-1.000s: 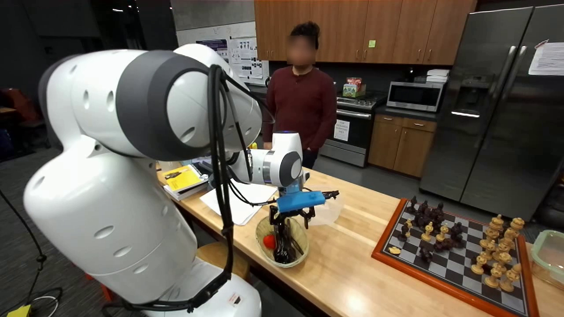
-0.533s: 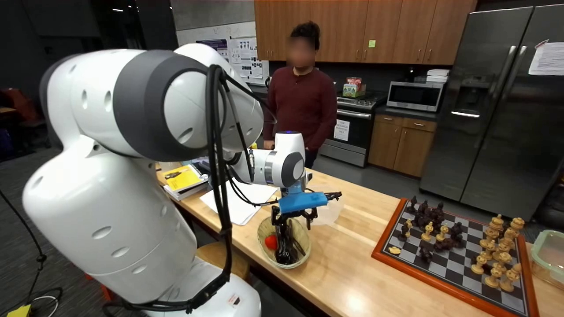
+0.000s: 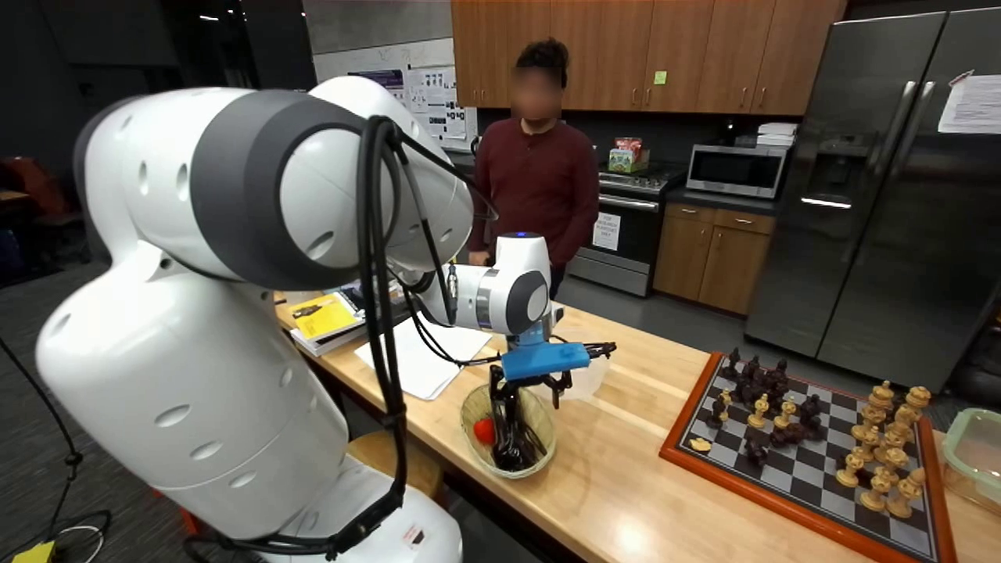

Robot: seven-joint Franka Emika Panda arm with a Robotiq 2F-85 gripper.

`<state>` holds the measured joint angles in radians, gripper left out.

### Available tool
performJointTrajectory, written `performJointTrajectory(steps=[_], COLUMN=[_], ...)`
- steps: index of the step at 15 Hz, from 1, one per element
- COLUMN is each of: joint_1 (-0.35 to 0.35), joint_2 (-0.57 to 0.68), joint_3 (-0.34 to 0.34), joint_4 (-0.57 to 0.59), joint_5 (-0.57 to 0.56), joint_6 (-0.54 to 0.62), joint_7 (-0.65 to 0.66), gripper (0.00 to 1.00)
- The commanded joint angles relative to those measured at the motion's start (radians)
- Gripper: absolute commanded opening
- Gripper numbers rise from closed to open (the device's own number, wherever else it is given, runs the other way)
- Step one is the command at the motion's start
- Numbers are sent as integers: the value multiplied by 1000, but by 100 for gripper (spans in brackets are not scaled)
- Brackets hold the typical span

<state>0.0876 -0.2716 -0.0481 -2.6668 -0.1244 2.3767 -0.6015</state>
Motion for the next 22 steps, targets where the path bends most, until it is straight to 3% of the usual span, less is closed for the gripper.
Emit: performJointTrajectory(steps=[1, 16, 22], joint_1=[-17, -26, -10], joint_2=[-31, -34, -10], joint_3=[-14, -26, -63], joint_4=[-26, -17, -2], joint_5=[-10, -6, 76], joint_6=[34, 47, 37], joint_7=[-17, -12, -85], gripper=[100, 100, 100])
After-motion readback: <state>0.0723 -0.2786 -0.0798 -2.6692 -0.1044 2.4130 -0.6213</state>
